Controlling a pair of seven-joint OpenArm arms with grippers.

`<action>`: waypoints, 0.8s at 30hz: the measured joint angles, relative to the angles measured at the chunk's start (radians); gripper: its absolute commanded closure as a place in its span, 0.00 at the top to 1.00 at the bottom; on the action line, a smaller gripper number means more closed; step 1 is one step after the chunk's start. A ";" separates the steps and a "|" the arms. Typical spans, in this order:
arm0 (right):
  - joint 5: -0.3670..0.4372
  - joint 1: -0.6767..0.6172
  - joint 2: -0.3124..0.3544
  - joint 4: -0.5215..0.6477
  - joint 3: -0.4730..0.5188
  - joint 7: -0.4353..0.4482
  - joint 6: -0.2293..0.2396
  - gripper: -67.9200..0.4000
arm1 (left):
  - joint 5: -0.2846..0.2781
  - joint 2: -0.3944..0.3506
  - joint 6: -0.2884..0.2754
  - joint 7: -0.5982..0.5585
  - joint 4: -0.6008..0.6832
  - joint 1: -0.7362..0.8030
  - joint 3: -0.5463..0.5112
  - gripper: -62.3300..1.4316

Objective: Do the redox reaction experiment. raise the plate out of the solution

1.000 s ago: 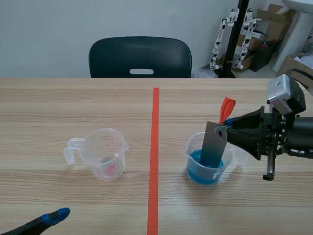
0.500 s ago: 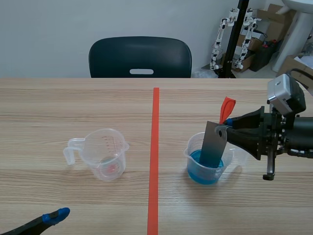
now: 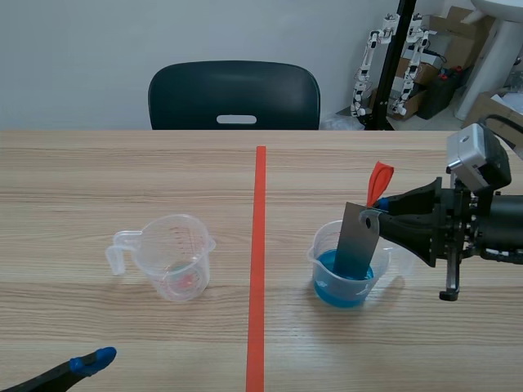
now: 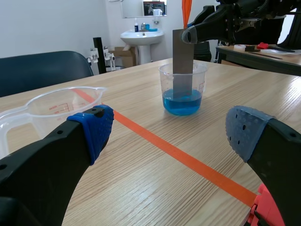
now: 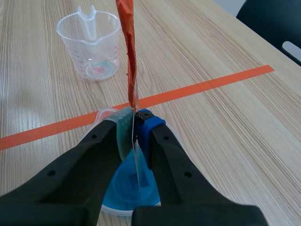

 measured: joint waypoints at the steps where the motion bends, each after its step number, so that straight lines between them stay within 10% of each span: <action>1: 0.000 0.000 0.000 0.000 0.000 0.000 0.000 0.02 | -0.002 -0.009 0.000 -0.001 0.000 0.003 0.000 0.82; 17: 0.000 0.000 0.000 0.000 0.000 -0.002 0.000 0.02 | -0.386 -0.430 -0.006 -0.009 0.011 0.211 0.000 0.82; 24: 0.000 0.000 0.052 0.050 0.000 0.043 0.000 0.02 | -0.515 -0.628 -0.144 -0.031 0.032 0.270 -0.030 0.64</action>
